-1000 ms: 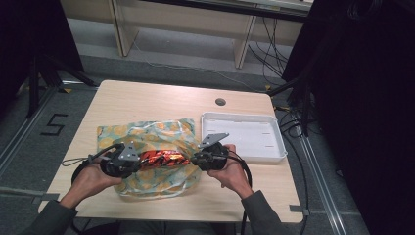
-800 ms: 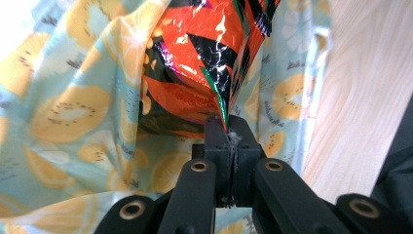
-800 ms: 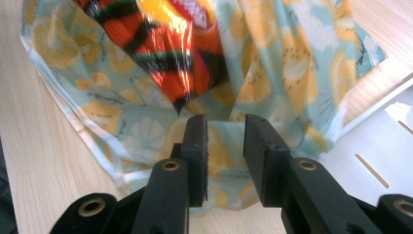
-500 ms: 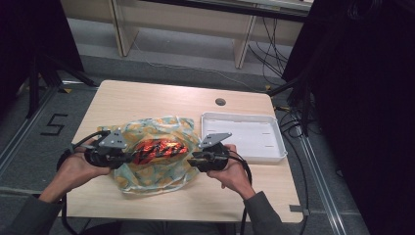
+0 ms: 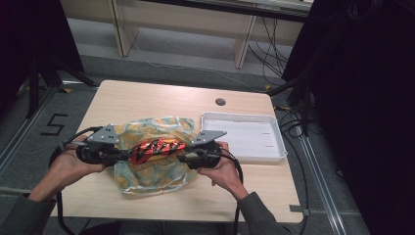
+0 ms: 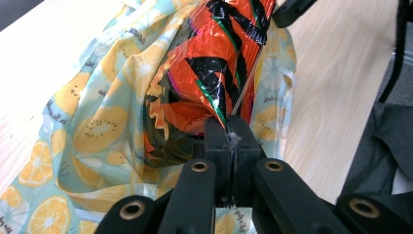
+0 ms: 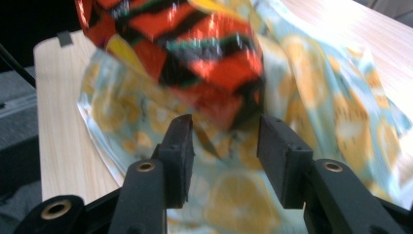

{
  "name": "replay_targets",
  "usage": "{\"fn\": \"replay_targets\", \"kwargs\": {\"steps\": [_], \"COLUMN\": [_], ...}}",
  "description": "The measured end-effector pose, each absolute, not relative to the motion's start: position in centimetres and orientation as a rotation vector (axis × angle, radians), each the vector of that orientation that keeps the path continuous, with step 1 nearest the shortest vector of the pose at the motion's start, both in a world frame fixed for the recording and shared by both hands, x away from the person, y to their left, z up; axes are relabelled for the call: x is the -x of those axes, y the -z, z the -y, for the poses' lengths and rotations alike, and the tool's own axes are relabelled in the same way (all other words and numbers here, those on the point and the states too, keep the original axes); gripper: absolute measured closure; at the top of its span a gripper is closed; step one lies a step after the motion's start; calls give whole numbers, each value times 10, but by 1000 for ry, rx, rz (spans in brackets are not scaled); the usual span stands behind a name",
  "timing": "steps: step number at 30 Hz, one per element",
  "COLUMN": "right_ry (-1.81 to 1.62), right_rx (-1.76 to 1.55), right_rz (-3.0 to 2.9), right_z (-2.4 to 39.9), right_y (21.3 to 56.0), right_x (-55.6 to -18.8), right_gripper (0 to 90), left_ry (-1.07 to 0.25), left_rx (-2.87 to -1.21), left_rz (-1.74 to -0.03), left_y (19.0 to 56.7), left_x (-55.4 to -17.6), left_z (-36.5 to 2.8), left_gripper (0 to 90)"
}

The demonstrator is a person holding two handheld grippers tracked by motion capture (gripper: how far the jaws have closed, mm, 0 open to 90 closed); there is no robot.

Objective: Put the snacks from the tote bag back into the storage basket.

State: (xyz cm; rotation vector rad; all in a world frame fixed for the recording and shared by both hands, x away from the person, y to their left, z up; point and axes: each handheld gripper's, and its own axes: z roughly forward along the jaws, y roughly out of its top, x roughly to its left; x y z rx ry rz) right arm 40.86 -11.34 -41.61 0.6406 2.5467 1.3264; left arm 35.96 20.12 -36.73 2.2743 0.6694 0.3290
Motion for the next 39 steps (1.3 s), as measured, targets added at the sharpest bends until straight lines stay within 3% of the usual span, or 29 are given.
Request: {"fn": "replay_targets", "kwargs": {"steps": [8,26,28,32,34,39], "right_ry": [-1359,-1553,-1558,-1551,-1533,-1550], "right_rx": [-583,-634,-609,-618,-592,-605], "right_rz": [-2528,-2450,-2468,-2460,-2462,-2470], "right_z": [99,96,96,98,97,98], "right_y": [410,398,398,399,398,392], "right_x": [-404,-404,-405,-404,-404,-404], "right_gripper": [662,683,785,895,900,900], "left_ry": [-318,-241,-249,-231,-235,-299], "left_rx": [-2254,-2126,-2133,-2119,-2120,-2140], "left_rz": [-682,-745,-732,-744,-743,-719], "left_y": [365,363,363,364,363,364], "left_x": [-361,-364,-365,-365,-364,-360], "left_z": [-209,-219,-218,-218,-220,-234], "left_gripper": [884,851,842,824,765,496]}}
